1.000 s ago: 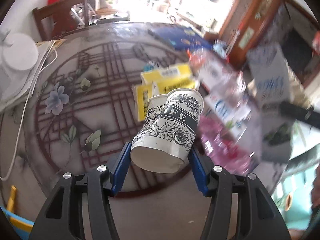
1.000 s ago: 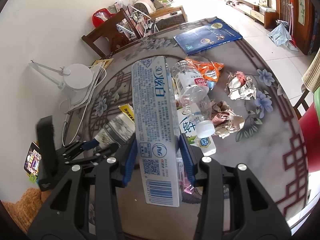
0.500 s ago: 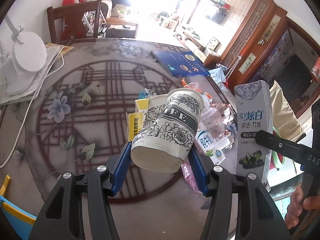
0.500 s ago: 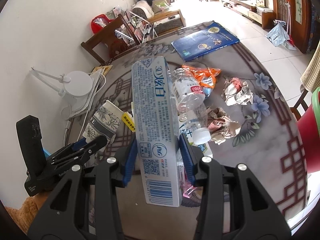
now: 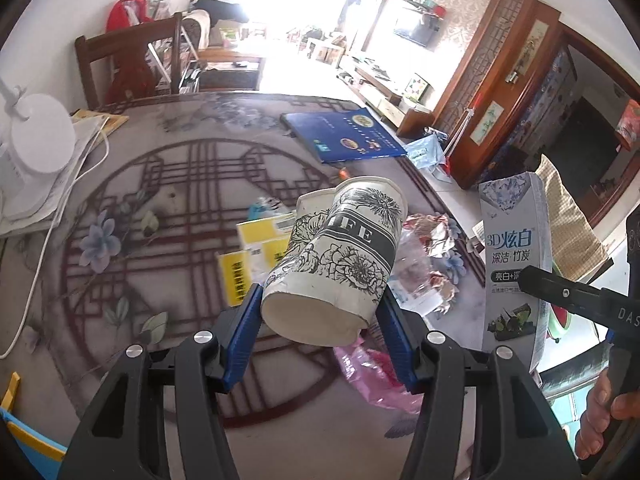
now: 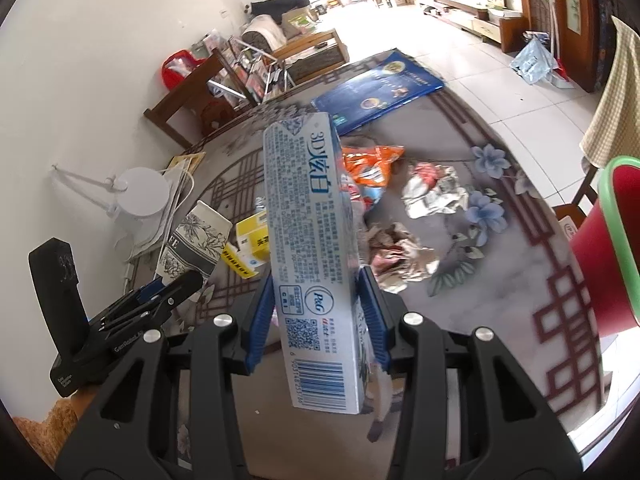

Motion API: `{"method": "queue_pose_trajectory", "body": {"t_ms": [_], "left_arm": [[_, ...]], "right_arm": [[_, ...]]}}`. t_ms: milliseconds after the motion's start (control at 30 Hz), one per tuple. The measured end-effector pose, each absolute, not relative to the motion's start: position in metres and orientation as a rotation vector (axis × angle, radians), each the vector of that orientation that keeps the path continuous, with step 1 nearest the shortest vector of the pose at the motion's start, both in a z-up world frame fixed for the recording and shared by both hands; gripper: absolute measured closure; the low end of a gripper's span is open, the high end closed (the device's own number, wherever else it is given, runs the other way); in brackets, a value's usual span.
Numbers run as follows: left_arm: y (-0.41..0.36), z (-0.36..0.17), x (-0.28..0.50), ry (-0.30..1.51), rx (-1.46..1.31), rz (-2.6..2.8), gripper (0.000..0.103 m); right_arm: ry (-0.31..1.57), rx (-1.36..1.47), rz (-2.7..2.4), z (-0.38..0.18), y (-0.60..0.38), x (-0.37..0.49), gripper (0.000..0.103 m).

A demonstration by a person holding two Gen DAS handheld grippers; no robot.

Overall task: Collect trash
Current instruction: 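Carry the toothpaste box and paper cup over the red bucket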

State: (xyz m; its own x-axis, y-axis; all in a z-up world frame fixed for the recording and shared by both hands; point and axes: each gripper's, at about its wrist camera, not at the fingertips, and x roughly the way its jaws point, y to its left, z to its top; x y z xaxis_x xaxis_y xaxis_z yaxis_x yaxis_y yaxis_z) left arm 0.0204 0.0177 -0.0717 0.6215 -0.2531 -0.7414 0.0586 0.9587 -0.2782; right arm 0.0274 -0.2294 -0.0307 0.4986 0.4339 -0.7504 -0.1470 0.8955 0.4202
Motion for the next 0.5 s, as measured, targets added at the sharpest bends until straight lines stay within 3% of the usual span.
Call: {"method": "queue_pose_trajectory", "body": {"t_ms": [500], "left_arm": [[-0.066, -0.069, 0.048, 0.887, -0.203, -0.226, 0.049]], "right_arm": [[0.965, 0.352, 0.265, -0.027, -0.319, 0.025, 0.062]]}}
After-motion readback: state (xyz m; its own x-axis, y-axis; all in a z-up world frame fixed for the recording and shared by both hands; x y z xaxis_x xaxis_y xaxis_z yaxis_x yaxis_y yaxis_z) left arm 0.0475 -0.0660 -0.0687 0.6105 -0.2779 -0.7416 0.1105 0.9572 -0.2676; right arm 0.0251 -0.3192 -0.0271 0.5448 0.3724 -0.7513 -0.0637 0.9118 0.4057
